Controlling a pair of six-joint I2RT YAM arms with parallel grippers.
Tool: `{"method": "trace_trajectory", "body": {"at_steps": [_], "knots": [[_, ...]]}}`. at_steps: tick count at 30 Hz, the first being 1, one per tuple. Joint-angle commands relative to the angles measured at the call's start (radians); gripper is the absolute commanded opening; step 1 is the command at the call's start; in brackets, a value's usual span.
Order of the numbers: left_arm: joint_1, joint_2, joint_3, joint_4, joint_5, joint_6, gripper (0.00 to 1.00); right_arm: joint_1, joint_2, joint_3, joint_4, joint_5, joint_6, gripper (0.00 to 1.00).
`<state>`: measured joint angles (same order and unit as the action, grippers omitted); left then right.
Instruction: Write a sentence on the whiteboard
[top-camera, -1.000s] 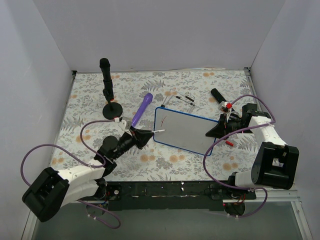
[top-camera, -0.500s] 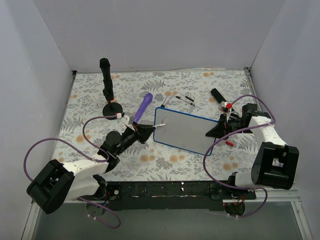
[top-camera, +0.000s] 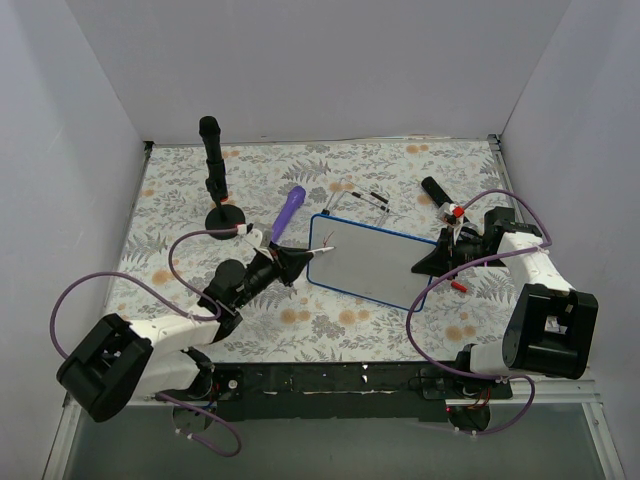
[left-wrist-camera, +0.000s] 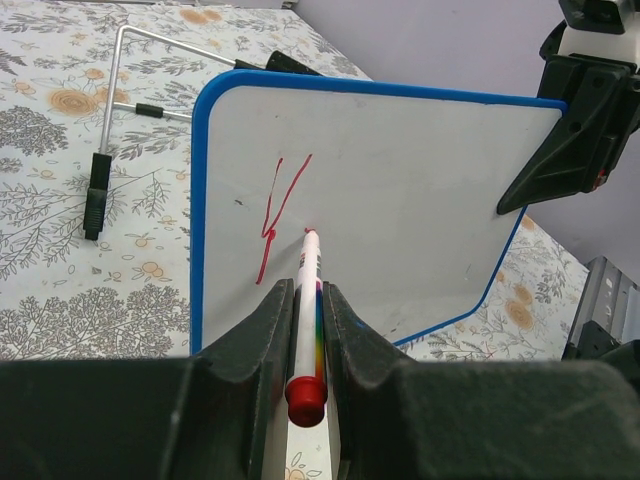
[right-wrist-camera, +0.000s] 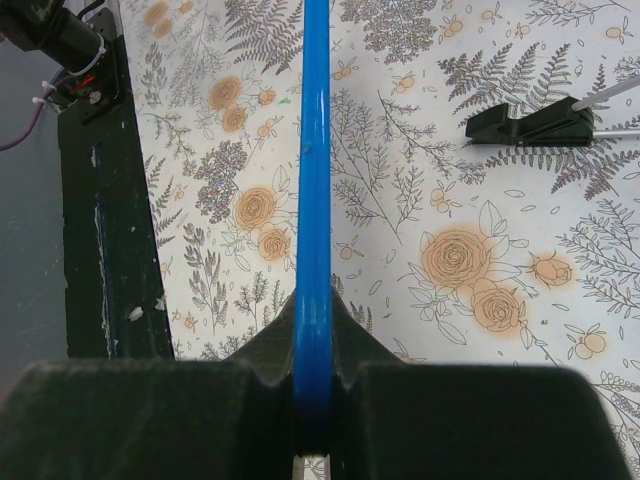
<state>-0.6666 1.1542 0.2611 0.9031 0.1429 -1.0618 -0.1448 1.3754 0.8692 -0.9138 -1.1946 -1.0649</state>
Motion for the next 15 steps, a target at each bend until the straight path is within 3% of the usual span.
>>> {"method": "trace_trajectory", "body": {"at_steps": [1, 15], "knots": [[-0.004, 0.025, 0.047, 0.023, 0.006, 0.022, 0.00, 0.002, -0.015, -0.004, -0.010, 0.004, -0.026, 0.01], [-0.004, 0.004, 0.030, -0.036, 0.020, 0.026, 0.00, 0.002, -0.015, -0.002, -0.013, 0.003, -0.029, 0.01]]}}
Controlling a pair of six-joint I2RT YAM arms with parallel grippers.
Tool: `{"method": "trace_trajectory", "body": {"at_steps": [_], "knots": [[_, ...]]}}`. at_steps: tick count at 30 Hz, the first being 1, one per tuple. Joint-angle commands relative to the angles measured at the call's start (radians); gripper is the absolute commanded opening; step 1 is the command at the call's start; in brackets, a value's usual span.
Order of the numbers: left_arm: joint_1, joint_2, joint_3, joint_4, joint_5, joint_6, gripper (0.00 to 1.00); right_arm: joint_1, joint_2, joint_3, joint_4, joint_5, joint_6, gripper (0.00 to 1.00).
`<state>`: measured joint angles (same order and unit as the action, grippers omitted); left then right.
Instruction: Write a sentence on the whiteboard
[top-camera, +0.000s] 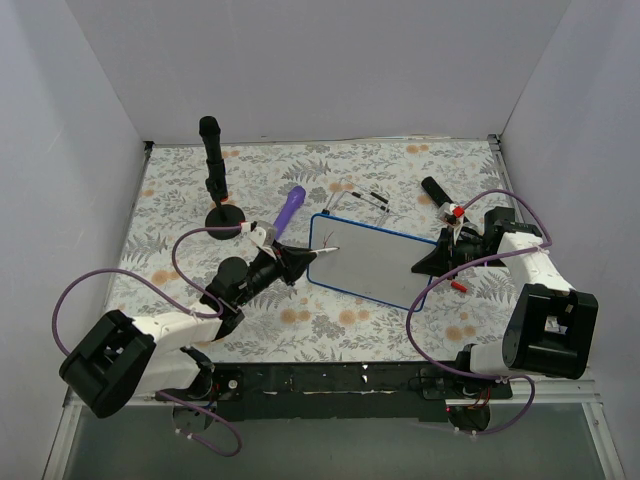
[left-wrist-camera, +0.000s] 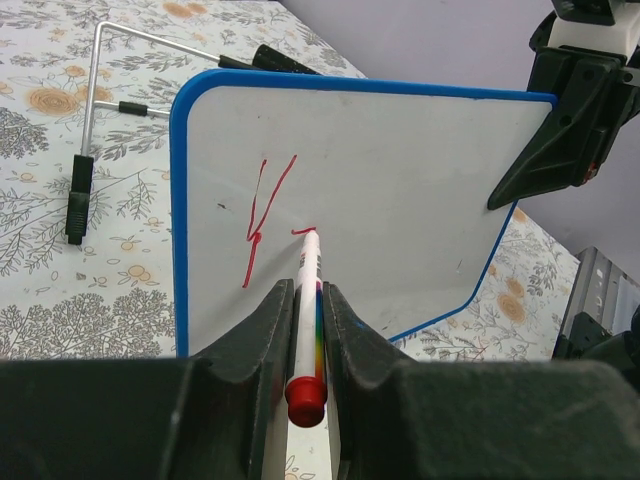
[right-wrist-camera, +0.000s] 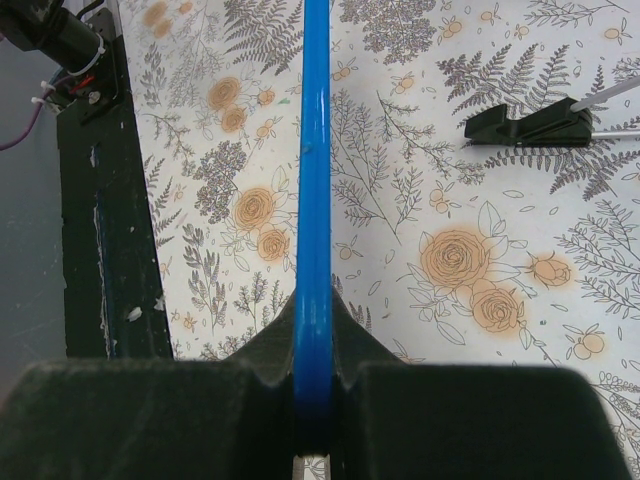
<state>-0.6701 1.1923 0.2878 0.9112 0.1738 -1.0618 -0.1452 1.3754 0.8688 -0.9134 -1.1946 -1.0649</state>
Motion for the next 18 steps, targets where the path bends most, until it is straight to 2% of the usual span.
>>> {"method": "trace_trajectory", "body": {"at_steps": [1, 18], "knots": [[0.000, -0.039, -0.005, -0.049, -0.017, 0.026, 0.00, 0.001, -0.016, -0.002, -0.013, 0.003, -0.029, 0.01], [0.000, -0.053, -0.010, -0.104, -0.083, 0.057, 0.00, 0.001, -0.015, -0.002, -0.015, 0.003, -0.030, 0.01]]}}
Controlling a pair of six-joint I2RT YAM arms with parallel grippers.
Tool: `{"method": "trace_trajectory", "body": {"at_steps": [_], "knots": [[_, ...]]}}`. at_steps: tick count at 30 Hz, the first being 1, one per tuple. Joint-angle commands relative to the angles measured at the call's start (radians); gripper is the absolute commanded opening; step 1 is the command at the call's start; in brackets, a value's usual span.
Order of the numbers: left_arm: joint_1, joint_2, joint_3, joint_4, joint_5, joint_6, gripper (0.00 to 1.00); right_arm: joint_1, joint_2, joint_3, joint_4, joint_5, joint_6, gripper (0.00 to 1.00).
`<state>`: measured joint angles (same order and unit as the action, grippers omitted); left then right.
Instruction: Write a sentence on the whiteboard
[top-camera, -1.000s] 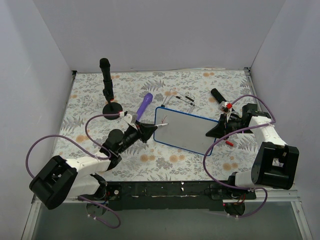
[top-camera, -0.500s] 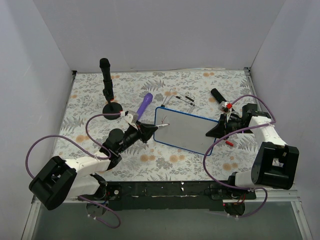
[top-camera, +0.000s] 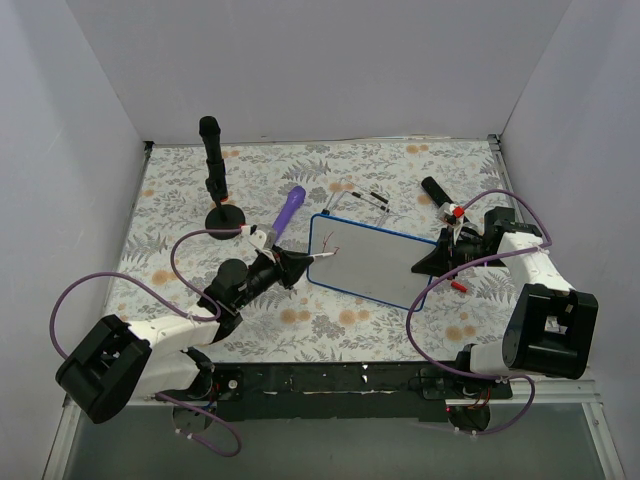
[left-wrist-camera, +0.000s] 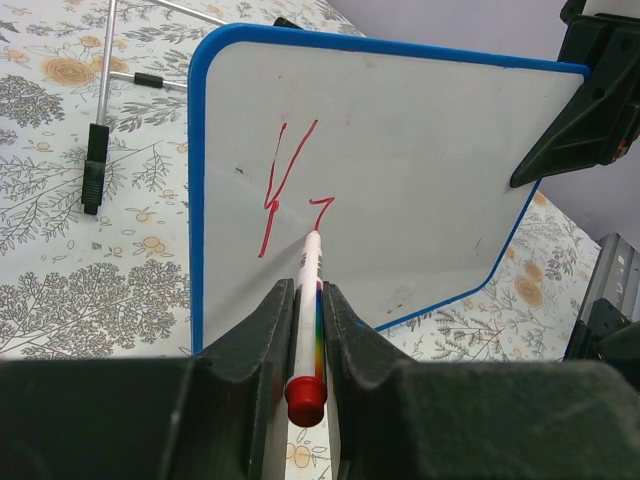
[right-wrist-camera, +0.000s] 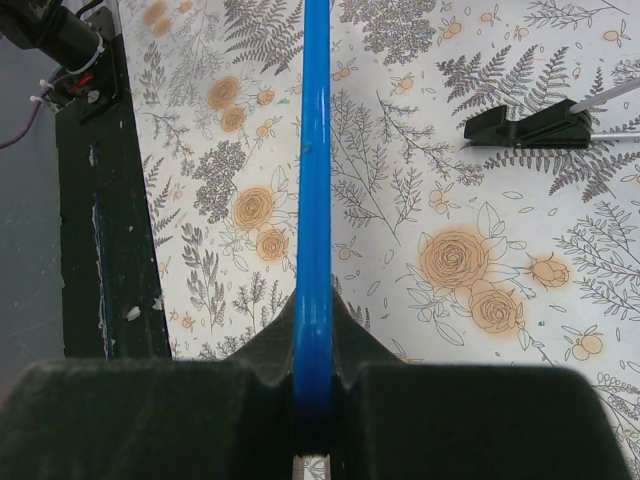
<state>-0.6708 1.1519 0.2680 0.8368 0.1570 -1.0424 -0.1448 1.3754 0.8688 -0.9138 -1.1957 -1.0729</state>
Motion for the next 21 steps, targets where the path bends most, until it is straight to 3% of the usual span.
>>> {"method": "trace_trajectory", "body": {"at_steps": [1, 21], "knots": [[0.000, -0.012, 0.013, -0.031, -0.073, 0.041, 0.00, 0.001, -0.016, -0.002, -0.014, 0.004, -0.021, 0.01], [0.000, -0.044, 0.068, -0.016, -0.059, 0.045, 0.00, 0.001, -0.016, -0.002, -0.016, 0.004, -0.024, 0.01]]}}
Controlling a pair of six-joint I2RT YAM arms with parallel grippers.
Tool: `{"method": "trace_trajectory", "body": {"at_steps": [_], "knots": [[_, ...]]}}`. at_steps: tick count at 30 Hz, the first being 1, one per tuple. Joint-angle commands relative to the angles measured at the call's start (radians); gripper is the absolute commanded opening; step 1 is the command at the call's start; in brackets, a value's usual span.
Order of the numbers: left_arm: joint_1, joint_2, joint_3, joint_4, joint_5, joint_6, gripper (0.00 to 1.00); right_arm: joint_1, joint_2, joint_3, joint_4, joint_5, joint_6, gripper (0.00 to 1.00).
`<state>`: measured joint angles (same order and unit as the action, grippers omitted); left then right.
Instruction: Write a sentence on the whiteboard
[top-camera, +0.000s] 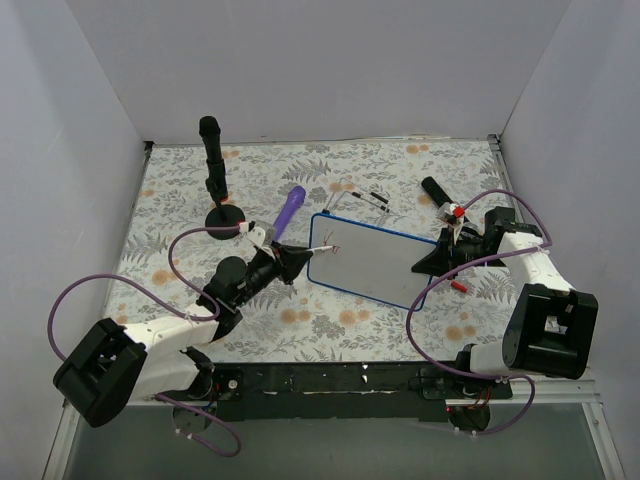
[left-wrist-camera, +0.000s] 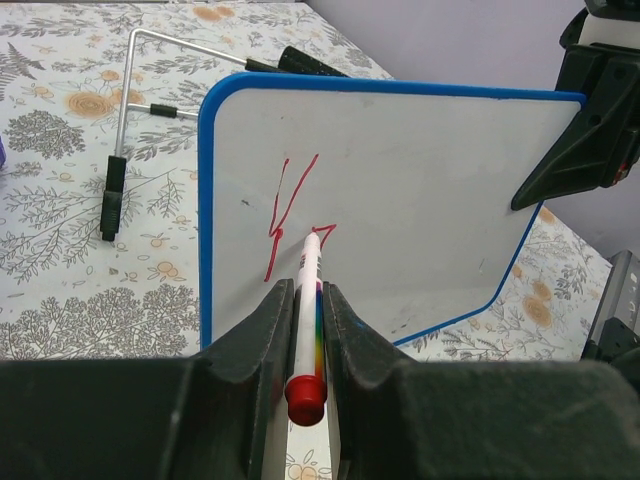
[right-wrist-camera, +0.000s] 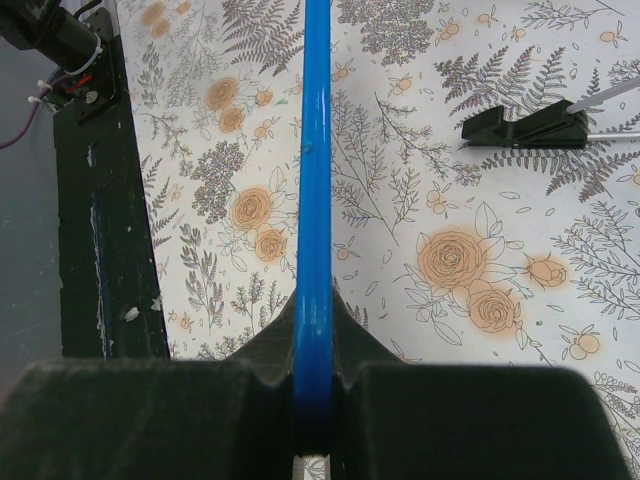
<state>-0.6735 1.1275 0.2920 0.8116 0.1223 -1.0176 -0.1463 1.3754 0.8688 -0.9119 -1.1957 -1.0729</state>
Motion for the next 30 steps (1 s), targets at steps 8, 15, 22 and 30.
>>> {"method": "trace_trajectory", "body": {"at_steps": [8, 15, 22, 30], "knots": [[0.003, -0.015, 0.049, 0.003, -0.003, 0.013, 0.00, 0.004, -0.018, -0.001, -0.019, 0.004, -0.025, 0.01], [0.003, -0.067, 0.026, -0.005, 0.045, -0.019, 0.00, 0.002, -0.016, -0.002, -0.019, 0.004, -0.025, 0.01], [0.003, -0.123, 0.012, -0.040, 0.096, -0.056, 0.00, 0.002, -0.016, -0.001, -0.019, 0.004, -0.027, 0.01], [-0.009, -0.066, -0.010, 0.007, 0.089, -0.076, 0.00, 0.002, -0.018, -0.002, -0.018, 0.004, -0.027, 0.01]]}}
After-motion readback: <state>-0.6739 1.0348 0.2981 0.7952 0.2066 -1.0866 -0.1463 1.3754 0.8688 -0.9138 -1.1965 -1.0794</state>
